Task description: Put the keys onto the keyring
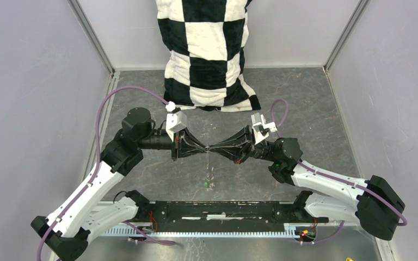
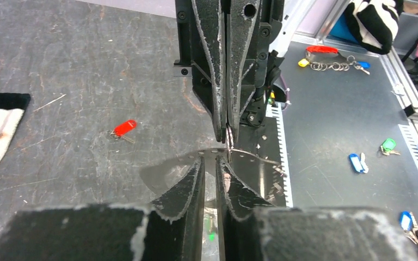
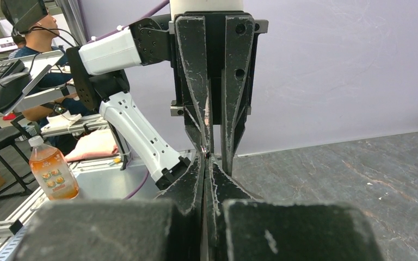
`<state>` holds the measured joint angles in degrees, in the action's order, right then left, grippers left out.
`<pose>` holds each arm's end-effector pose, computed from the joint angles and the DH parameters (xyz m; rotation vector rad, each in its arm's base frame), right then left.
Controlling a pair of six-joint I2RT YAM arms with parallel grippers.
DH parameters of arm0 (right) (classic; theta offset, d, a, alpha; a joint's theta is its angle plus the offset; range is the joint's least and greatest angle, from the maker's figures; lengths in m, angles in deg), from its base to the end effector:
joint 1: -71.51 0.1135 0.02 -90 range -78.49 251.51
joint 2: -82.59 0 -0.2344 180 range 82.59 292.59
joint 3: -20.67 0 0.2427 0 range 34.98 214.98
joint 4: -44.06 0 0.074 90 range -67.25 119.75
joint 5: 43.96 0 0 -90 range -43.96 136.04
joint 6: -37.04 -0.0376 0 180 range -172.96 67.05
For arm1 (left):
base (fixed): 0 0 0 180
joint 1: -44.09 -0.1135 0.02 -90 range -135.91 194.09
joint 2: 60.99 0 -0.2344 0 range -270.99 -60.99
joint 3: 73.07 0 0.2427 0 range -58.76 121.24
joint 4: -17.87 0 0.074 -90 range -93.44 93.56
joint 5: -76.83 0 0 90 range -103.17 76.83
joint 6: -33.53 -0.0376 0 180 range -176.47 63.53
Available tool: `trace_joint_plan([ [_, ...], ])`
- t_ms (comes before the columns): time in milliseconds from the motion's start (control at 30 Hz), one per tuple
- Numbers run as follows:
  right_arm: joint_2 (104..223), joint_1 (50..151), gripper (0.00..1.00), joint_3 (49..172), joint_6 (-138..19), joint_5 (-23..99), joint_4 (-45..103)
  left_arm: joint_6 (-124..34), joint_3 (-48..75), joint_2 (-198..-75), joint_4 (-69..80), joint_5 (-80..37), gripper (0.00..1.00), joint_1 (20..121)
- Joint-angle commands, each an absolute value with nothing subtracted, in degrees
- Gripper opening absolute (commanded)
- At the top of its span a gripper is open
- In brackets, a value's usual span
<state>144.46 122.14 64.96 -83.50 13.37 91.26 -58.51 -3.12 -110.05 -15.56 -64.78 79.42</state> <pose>0.1319 0.1928 0.2991 -0.7698 1.0296 1.5394 0.1365 -0.1329 0.3560 1.1983 1.4342 -1.2075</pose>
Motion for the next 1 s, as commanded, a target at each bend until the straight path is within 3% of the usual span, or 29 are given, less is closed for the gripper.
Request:
trace_joint_plan([
  [0,144.43,122.23,0.01,65.39,-82.75,14.92,94.62,-56.88,-2.58,-110.18,-14.59,-69.12,0.17,79.51],
  [133,144.35,122.41,0.01,65.48,-82.58,14.92,94.28,-59.16,-2.25,-110.80,-16.89,-68.93,0.10,79.51],
  [367,144.80,122.77,0.00,65.57,-82.02,15.03,93.73,-58.91,-1.08,-111.14,-16.60,-69.43,0.25,79.51],
  [700,145.70,123.35,0.00,66.53,-81.68,14.18,93.20,-60.38,-1.19,-110.95,-16.49,-69.62,0.26,79.51],
  [767,145.79,123.37,0.00,66.69,-81.53,14.19,93.20,-61.13,-1.12,-110.99,-16.91,-69.97,0.24,79.51],
  [900,145.95,123.58,0.01,66.95,-81.48,14.06,93.20,-65.10,-0.05,-111.49,-19.92,-70.86,0.03,79.51],
  [967,145.88,123.64,0.01,66.97,-81.50,13.90,93.12,-66.79,0.40,-111.53,-21.13,-70.33,0.02,79.52],
])
